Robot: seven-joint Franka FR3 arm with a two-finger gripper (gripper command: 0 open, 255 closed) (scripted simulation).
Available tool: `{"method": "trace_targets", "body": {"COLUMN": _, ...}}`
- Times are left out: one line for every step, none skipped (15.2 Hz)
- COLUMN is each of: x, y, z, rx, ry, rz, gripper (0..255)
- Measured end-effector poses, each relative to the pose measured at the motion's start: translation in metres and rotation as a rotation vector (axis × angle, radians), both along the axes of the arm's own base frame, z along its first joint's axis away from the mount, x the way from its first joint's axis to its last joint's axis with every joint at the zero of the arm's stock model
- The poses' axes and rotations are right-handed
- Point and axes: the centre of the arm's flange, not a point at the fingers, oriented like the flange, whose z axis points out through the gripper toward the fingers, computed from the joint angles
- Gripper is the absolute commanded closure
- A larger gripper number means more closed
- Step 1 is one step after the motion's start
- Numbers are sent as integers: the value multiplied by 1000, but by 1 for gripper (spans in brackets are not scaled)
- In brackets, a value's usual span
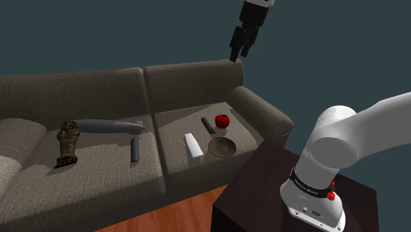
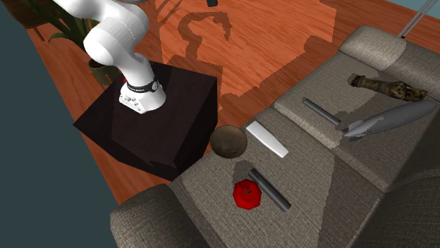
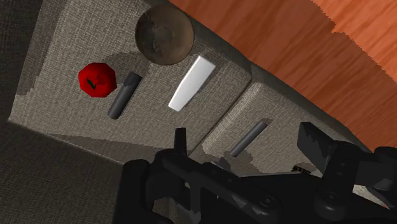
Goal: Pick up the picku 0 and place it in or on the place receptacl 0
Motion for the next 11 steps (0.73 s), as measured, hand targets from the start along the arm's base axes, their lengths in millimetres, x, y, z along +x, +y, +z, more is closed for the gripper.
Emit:
{"method": "trace_targets", "body": {"x": 0, "y": 0, "z": 0, "rx": 0, "ry": 0, "rz": 0, "gripper": 0}}
{"method": "trace_targets", "body": {"x": 3, "y": -2, "z": -5, "rx": -1, "ry": 3, "rz": 0, "gripper": 0}}
{"method": "trace_targets", "body": {"x": 8, "y": -7, "z": -12, "rx": -2, "ry": 6, "rz": 0, "gripper": 0}}
{"method": "trace_targets", "body": {"x": 13, "y": -11, "z": -19, "rx": -4, "ry": 11, "rz": 0, "gripper": 0}}
{"method": "trace_targets", "body": {"x": 21, "y": -17, "z": -29, "rx": -6, "ry": 16, "rz": -1, "gripper": 0}}
{"method": "trace_targets", "body": {"x": 29, "y": -24, "z": -40, "rx": -8, "ry": 21, "rz": -1, "gripper": 0}}
{"method": "trace_targets", "body": {"x": 36, "y": -28, "z": -49, "rx": -10, "ry": 26, "rz": -1, "gripper": 0}}
{"method": "trace_targets", "body": {"x": 44, "y": -33, "z": -58, "rx": -12, "ry": 31, "rz": -1, "gripper": 0}}
{"method": "trace_targets", "body": {"x": 49, "y": -41, "z": -68, "rx": -14, "ry": 36, "rz": -1, "gripper": 0}}
{"method": "trace_targets", "body": {"x": 55, "y": -46, "z": -76, "rx": -16, "ry": 41, "rz": -1, "gripper": 0}}
{"method": "trace_targets", "body": {"x": 62, "y": -51, "z": -87, "rx": -18, "ry": 46, "rz": -1, "gripper": 0}}
